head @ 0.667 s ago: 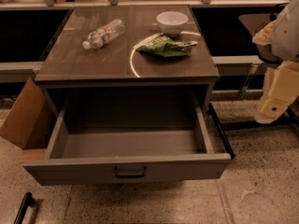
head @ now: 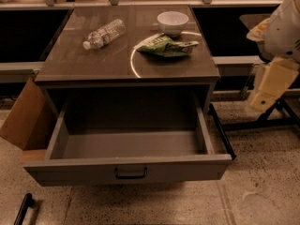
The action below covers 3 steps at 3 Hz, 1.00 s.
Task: Place green jalapeno chip bag into top drawer
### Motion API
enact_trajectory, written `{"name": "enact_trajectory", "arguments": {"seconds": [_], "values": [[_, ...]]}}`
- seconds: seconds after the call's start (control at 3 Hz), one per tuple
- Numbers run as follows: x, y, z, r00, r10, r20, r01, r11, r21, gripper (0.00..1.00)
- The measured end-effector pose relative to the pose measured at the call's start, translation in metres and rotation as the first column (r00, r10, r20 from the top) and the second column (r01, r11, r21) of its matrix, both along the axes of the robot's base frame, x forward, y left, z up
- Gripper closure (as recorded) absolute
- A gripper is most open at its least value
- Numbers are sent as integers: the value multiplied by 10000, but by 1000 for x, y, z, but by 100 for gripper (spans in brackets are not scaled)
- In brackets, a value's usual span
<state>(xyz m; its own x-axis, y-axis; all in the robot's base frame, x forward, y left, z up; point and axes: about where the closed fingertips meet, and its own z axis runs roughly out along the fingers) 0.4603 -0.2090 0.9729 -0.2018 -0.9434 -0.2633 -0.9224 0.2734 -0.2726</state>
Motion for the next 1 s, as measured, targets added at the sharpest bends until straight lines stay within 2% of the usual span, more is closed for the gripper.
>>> {"name": "enact_trajectory", "arguments": {"seconds": [0.33,0.67,1.0], "values": [[35,13,-15,9993,-18,372,-13,9964,851,0],[78,38,-38,9979,-191,616,82,9849,1730,0],[77,38,-38,9980,-182,609,75,9850,1721,0]]}}
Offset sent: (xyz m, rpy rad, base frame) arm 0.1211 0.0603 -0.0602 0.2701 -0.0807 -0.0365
